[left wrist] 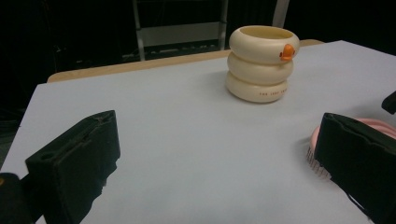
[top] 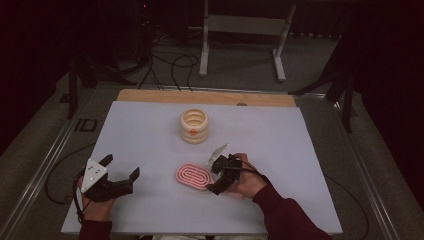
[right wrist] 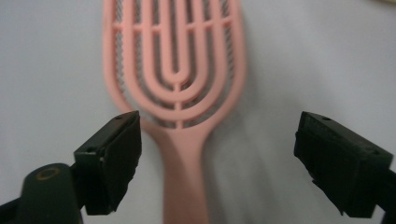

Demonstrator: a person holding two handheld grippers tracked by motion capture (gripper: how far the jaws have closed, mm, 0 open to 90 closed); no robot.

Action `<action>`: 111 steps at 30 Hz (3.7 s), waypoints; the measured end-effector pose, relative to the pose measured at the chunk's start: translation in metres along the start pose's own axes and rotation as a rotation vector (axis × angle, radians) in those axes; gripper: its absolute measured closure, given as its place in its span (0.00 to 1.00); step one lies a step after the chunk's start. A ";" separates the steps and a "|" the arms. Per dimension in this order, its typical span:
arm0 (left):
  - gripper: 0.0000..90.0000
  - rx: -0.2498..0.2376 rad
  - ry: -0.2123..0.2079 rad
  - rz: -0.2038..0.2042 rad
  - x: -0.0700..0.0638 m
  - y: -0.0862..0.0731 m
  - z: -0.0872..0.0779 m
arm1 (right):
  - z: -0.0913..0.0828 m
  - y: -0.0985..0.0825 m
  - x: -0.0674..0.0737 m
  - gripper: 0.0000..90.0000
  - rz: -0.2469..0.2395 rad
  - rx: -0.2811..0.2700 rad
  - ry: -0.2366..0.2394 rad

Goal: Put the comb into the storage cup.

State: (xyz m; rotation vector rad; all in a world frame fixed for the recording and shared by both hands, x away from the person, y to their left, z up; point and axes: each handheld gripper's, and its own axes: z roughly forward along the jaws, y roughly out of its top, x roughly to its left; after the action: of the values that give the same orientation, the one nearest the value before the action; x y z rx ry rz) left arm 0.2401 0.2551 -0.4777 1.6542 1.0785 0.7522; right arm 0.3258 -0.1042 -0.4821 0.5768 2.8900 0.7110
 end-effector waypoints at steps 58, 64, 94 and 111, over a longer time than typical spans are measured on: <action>0.01 0.029 -0.007 0.003 -0.002 -0.001 0.003 | 0.011 -0.009 0.009 0.78 -0.003 0.051 0.029; 0.01 0.032 -0.010 0.001 -0.002 -0.001 0.003 | 0.009 -0.009 0.009 0.78 0.032 0.022 0.045; 0.00 0.081 -0.043 -0.037 -0.015 0.010 0.010 | -0.001 -0.006 0.006 0.78 0.060 -0.112 0.010; 0.00 0.137 -0.080 -0.044 -0.027 0.018 0.019 | -0.005 -0.004 0.004 0.78 0.069 -0.157 -0.023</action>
State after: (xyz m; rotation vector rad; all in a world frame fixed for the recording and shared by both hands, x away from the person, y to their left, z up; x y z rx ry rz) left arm 0.2505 0.2207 -0.4663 1.7544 1.1266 0.5896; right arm 0.3200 -0.1081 -0.4791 0.6617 2.7728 0.9240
